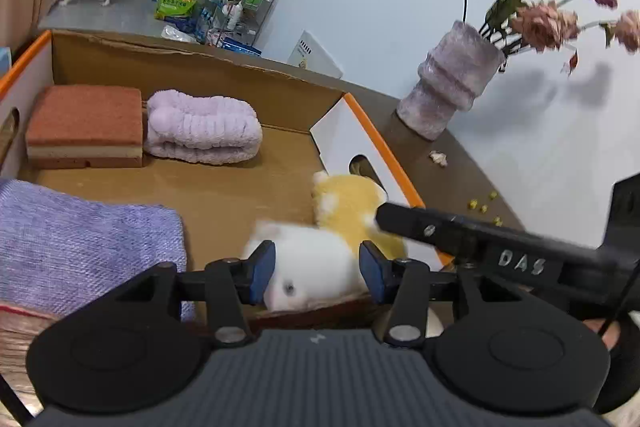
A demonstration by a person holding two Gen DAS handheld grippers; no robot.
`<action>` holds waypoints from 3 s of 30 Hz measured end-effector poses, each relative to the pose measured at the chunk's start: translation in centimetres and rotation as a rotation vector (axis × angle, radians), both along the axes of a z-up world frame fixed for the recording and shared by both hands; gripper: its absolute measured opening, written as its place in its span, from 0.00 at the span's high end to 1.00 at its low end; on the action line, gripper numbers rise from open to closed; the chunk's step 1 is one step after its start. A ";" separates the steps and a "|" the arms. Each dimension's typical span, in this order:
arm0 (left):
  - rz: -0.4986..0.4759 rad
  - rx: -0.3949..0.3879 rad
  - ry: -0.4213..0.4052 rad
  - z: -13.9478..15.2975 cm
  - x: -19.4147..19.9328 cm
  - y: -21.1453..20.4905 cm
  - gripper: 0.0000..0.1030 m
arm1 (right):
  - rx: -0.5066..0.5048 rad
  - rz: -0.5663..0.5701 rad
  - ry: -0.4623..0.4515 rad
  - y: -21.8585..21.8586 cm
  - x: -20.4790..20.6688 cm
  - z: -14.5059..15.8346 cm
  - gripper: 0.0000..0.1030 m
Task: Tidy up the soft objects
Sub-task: 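Open both grippers to drop the plush toys into the box, then withdraw both grippers and move them toward the pink satin bow, then close both grippers together on the pink satin bow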
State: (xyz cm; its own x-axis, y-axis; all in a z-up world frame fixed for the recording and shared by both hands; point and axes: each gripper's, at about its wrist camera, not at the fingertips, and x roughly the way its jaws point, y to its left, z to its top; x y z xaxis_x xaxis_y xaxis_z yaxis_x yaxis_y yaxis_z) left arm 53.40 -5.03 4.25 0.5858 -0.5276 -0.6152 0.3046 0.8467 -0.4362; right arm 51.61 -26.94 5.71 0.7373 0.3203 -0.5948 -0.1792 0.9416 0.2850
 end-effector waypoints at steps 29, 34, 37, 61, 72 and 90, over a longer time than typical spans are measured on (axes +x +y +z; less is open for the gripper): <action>0.339 0.350 -0.553 10.8 -28.9 5.5 0.00 | -0.189 0.045 -0.580 2.6 -25.6 9.0 0.14; 0.367 0.331 -0.555 9.6 -32.9 5.7 0.00 | -0.179 0.029 -0.580 2.5 -29.2 8.0 0.13; 0.370 0.306 -0.551 8.3 -36.0 5.6 0.00 | -0.165 0.030 -0.573 2.2 -32.1 6.5 0.13; 0.306 0.305 -0.391 -0.2 -45.5 5.0 0.00 | -0.142 0.050 -0.345 2.0 -44.4 -3.2 0.13; 0.252 0.315 -0.328 -1.6 -36.3 3.0 0.00 | -0.104 0.009 -0.240 1.2 -37.2 -4.0 0.28; 0.079 0.056 -0.065 -2.8 -14.4 5.5 0.54 | -0.089 0.111 -0.013 5.6 -11.5 -3.2 0.56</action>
State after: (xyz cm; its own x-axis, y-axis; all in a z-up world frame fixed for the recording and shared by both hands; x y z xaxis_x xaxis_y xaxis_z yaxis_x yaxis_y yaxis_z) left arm 38.99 0.52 1.48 0.6637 -0.4444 -0.6017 0.2625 0.8916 -0.3690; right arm 40.12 -21.33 2.56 0.7082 0.3466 -0.6151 -0.2864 0.9373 0.1984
